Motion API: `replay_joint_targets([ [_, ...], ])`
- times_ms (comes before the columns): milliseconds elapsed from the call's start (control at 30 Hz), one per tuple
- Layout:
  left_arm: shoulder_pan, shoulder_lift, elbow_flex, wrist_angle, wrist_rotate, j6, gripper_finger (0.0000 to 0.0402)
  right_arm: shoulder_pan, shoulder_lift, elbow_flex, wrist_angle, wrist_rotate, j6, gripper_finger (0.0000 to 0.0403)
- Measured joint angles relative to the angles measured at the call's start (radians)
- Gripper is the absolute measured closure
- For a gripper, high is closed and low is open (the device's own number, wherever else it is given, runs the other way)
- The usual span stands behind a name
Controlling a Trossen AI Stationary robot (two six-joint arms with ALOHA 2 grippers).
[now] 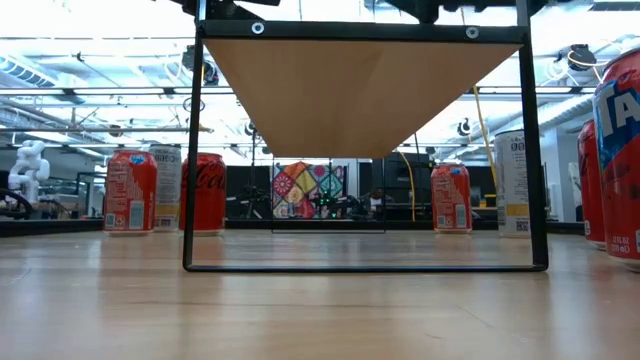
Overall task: Place canned beverage on shelf
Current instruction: Put the middle red soda can on the shelf
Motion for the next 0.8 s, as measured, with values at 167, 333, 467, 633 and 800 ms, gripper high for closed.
replay_joint_targets([
  [167,0.0,0.0,0.0,0.013,0.0,0.002,0.0041,0.132,0.001,0.0,-0.095,0.06,-0.003,0.0147],
  [333,-0.003,0.0,0.0,-0.003,0.017,-0.078,0.0041,0.242,0.046,0.0,-0.135,0.131,0.001,0.0158],
  [467,-0.021,0.0,0.0,-0.016,0.018,-0.111,0.0041,0.314,0.096,0.0,-0.139,0.194,0.002,0.0165],
  [633,-0.042,0.0,0.0,-0.015,0.016,-0.118,0.0041,0.381,0.159,0.0,-0.098,0.302,0.005,0.0174],
  [800,-0.055,0.019,0.0,-0.017,-0.015,-0.127,0.0041,0.437,0.235,-0.001,0.008,0.343,0.045,0.0182],
])
